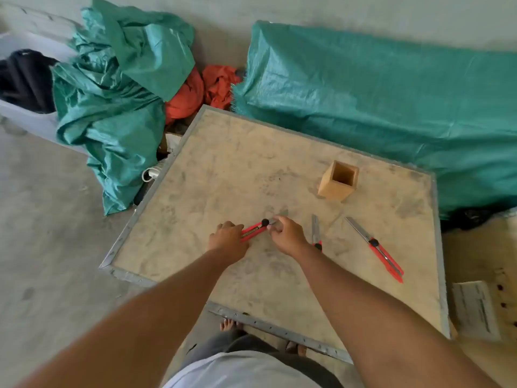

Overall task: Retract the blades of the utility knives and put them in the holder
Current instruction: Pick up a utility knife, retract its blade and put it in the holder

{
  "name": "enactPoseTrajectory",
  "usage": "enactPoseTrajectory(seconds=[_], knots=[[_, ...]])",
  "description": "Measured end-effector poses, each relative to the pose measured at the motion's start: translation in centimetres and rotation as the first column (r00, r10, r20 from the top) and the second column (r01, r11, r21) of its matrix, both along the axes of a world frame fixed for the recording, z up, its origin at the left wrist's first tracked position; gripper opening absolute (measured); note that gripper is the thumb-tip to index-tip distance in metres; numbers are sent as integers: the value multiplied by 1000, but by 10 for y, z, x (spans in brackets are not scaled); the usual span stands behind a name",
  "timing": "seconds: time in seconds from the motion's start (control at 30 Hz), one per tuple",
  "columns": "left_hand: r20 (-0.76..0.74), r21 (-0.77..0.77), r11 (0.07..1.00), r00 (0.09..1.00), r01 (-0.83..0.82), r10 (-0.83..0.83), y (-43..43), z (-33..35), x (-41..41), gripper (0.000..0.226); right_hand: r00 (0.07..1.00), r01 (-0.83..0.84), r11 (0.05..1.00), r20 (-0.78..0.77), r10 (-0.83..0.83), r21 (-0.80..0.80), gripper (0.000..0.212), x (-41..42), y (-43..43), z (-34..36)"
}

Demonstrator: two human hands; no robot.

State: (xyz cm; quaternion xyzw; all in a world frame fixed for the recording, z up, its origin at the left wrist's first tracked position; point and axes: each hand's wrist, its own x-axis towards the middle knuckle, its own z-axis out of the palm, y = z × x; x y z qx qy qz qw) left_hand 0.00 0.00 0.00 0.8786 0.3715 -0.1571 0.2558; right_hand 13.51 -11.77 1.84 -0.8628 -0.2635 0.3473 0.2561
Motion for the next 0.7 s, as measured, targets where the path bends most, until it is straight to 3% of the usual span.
enactPoseTrajectory(seconds=[0.17,0.37,0.5,0.57,0.63,0.7], knots=[[9,27,1000,1000,-7,7,3,-18,-8,44,992,82,995,-95,-87,-55,57,-6,19,-21],[127,-80,995,989,-64,73,7,-28,-15,30,961,244,969,-127,-245,-26,40,-11,29,-38],[239,-144,984,961,-109,141,5,-27,-22,33,884,408,913,-242,-399,-15,22,-8,26,-42],[286,-181,974,940,-137,185,2,-20,-24,38,791,535,845,-364,-492,21,11,-7,26,-34],[327,-216,965,920,-151,217,-1,-9,-25,40,727,610,790,-447,-521,70,7,-4,25,-22],[367,-246,955,896,-165,249,-4,6,-25,41,733,610,782,-468,-493,133,7,2,25,-7]])
